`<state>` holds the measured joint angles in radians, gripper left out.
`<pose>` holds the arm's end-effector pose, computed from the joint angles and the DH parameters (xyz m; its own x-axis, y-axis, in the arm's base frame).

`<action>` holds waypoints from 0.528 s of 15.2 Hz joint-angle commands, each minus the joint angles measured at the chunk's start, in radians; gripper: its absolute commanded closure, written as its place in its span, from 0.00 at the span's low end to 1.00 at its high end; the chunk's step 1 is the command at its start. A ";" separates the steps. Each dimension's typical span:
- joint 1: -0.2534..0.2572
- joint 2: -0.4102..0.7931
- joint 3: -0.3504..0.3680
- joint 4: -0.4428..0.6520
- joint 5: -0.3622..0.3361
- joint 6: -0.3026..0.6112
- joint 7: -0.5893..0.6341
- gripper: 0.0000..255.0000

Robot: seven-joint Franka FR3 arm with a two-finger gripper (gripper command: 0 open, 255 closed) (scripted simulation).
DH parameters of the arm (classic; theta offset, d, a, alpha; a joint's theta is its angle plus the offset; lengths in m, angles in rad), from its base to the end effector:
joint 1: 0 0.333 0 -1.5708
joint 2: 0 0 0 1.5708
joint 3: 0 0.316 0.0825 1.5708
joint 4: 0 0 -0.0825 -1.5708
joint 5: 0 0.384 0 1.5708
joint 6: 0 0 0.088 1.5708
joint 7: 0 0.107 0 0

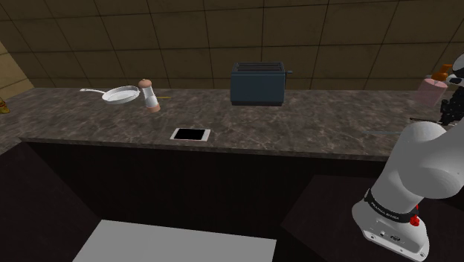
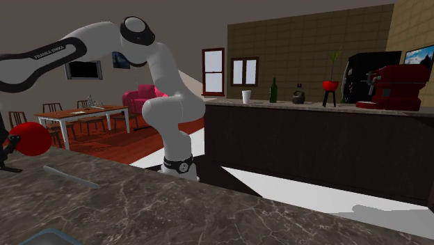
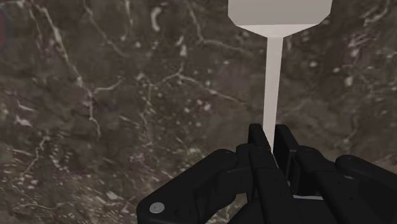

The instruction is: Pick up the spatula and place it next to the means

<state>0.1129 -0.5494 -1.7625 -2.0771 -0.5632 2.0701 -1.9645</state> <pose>-0.1041 -0.5494 0.3506 0.8231 0.5640 0.0663 0.5653 -0.8249 -0.0006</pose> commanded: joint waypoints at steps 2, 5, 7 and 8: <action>0.000 0.000 0.000 0.000 0.000 0.000 0.000 0.00; 0.000 0.000 0.000 0.000 0.000 0.000 0.000 0.00; 0.000 0.000 0.000 0.000 0.000 0.000 0.000 0.00; -0.020 0.011 0.028 0.015 0.018 -0.026 -0.011 0.00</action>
<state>0.1018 -0.5424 -1.7456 -2.0723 -0.5531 2.0586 -1.9677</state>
